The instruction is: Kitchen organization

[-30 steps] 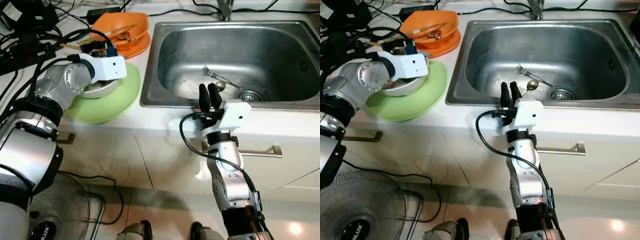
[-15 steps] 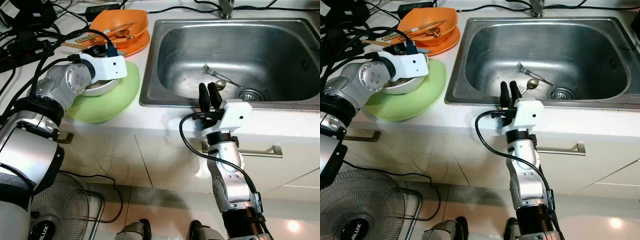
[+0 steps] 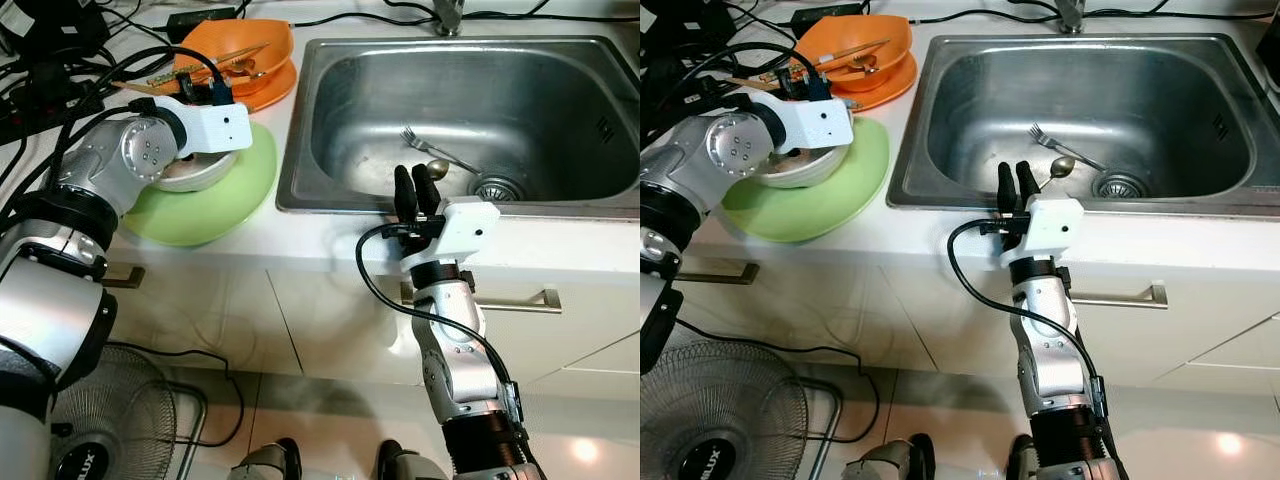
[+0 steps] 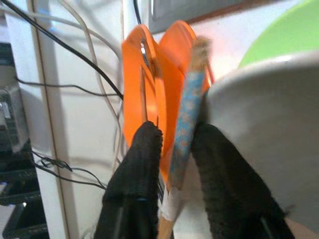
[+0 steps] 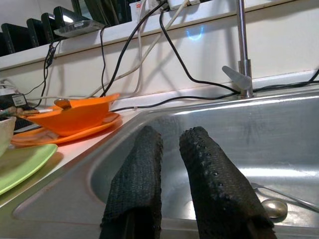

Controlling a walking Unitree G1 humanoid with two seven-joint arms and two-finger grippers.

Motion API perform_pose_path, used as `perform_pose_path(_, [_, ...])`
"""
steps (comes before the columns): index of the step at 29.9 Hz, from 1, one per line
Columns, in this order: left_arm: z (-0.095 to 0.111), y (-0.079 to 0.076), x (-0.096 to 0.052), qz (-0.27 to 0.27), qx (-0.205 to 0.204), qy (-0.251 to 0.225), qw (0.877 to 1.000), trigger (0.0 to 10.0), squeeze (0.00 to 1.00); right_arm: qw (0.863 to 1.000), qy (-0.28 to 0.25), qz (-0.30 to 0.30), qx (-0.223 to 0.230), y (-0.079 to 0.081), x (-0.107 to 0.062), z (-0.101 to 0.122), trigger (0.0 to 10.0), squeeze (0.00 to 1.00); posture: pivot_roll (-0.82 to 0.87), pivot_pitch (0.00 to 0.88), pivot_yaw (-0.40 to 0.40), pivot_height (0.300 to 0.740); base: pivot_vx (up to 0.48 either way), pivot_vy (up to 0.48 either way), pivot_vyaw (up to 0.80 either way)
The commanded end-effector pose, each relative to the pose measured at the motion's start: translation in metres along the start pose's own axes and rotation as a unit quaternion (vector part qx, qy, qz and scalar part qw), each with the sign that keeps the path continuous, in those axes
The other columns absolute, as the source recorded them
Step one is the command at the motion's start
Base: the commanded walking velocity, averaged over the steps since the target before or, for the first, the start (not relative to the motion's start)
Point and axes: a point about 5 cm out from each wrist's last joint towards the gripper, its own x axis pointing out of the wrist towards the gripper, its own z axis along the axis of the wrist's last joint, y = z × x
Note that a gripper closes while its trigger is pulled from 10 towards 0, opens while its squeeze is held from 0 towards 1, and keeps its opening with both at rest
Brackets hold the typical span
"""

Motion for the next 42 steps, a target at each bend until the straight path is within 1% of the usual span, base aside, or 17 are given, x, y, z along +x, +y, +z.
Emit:
perform_pose_path(1, [-0.005, 0.002, -0.004, -0.001, 0.001, 0.003, 1.0, 0.0, 0.0, 0.995, 0.093, -0.033, 0.004, -0.013, -0.017, -0.033, 10.0, 0.0, 0.06, 0.189, 0.096, 0.74, 0.0, 0.0, 0.0])
perform_pose_path(7, [-0.006, 0.006, -0.009, 0.014, 0.023, 0.013, 1.0, 0.0, 0.0, 0.995, 0.092, -0.024, 0.008, -0.012, -0.01, -0.035, 10.0, 0.0, 0.08, 0.174, 0.078, 0.74, 0.0, 0.0, 0.0])
perform_pose_path(8, [-0.006, 0.004, -0.01, 0.014, 0.008, 0.011, 1.0, 10.0, 0.0, 0.996, 0.092, -0.022, 0.009, -0.011, -0.009, -0.034, 10.0, 0.0, 0.08, 0.167, 0.074, 0.74, 0.0, 0.0, 0.0])
perform_pose_path(10, [-0.006, 0.004, -0.01, 0.014, 0.008, 0.011, 1.0, 10.0, 0.0, 0.996, 0.092, -0.022, 0.009, -0.011, -0.009, -0.034, 10.0, 0.0, 0.08, 0.167, 0.074, 0.74, 0.0, 0.0, 0.0])
perform_pose_path(13, [-0.004, -0.002, -0.015, 0.013, -0.041, -0.005, 0.999, 10.0, 0.0, 0.996, 0.089, -0.018, 0.009, -0.01, -0.007, -0.034, 10.0, 0.0, 0.08, 0.161, 0.07, 0.74, 0.0, 0.0, 0.0])
perform_pose_path(14, [-0.004, -0.004, -0.017, 0.011, -0.052, -0.009, 0.999, 10.0, 0.95, 0.996, 0.088, -0.017, 0.01, -0.01, -0.007, -0.034, 10.0, 0.0, 0.08, 0.161, 0.07, 0.74, 0.0, 0.0, 0.0])
perform_pose_path(15, [-0.003, -0.005, -0.019, 0.01, -0.058, -0.01, 0.998, 10.0, 0.95, 0.996, 0.088, -0.016, 0.01, -0.01, -0.006, -0.033, 10.0, 0.0, 0.08, 0.161, 0.07, 0.74, 0.0, 0.0, 0.0])
perform_pose_path(16, [-0.002, -0.007, -0.02, 0.006, -0.064, -0.014, 0.998, 10.0, 1.0, 0.996, 0.088, -0.015, 0.01, -0.01, -0.006, -0.034, 10.0, 0.0, 0.08, 0.16, 0.068, 0.74, 0.0, 0.0, 0.0])
perform_pose_path(20, [-0.001, -0.008, -0.023, 0.006, -0.074, -0.017, 0.997, 10.0, 1.0, 0.996, 0.087, -0.013, 0.01, -0.009, -0.004, -0.034, 10.0, 0.0, 0.09, 0.162, 0.063, 0.74, 0.0, 0.0, 0.0])
perform_pose_path(25, [0.0, -0.007, -0.028, 0.018, -0.049, -0.005, 0.999, 10.0, 1.0, 0.996, 0.088, -0.011, 0.013, -0.008, -0.005, -0.035, 10.0, 0.0, 0.1, 0.165, 0.064, 0.74, 0.0, 0.0, 0.0])
perform_pose_path(26, [0.001, -0.008, -0.028, 0.02, -0.049, -0.004, 0.999, 10.0, 0.47, 0.996, 0.088, -0.011, 0.013, -0.008, -0.005, -0.036, 10.0, 0.0, 0.1, 0.163, 0.064, 0.74, 0.0, 0.0, 0.0])
perform_pose_path(27, [0.001, -0.008, -0.028, 0.02, -0.049, -0.004, 0.999, 10.0, 0.47, 0.996, 0.088, -0.011, 0.013, -0.008, -0.005, -0.036, 10.0, 0.0, 0.1, 0.163, 0.064, 0.74, 0.0, 0.0, 0.0])
perform_pose_path(28, [0.003, -0.008, -0.029, 0.02, -0.051, -0.004, 0.999, 10.0, 0.0, 0.996, 0.089, -0.012, 0.014, -0.008, -0.005, -0.036, 10.0, 0.0, 0.1, 0.163, 0.064, 0.74, 0.0, 0.0, 0.0])
perform_pose_path(37, [0.006, -0.01, -0.032, 0.011, -0.056, 0.002, 0.998, 10.0, 0.0, 0.996, 0.087, -0.012, 0.014, -0.009, -0.004, -0.036, 10.0, 0.0, 0.1, 0.165, 0.063, 0.74, 0.0, 0.0, 0.0])
perform_pose_path(38, [0.006, -0.01, -0.033, 0.008, -0.057, 0.005, 0.998, 10.0, 0.13, 0.996, 0.087, -0.012, 0.014, -0.009, -0.004, -0.036, 10.0, 0.0, 0.1, 0.165, 0.061, 0.74, 0.0, 0.0, 0.0])
perform_pose_path(39, [0.004, -0.011, -0.033, 0.006, -0.059, 0.008, 0.998, 10.0, 1.0, 0.996, 0.087, -0.012, 0.014, -0.009, -0.004, -0.036, 10.0, 0.0, 0.1, 0.164, 0.06, 0.74, 0.0, 0.0, 0.0])
perform_pose_path(42, [0.002, -0.013, -0.035, 0.001, -0.06, 0.017, 0.998, 10.0, 1.0, 0.996, 0.087, -0.011, 0.014, -0.009, -0.004, -0.036, 10.0, 0.0, 0.1, 0.165, 0.058, 0.74, 0.0, 0.0, 0.0])
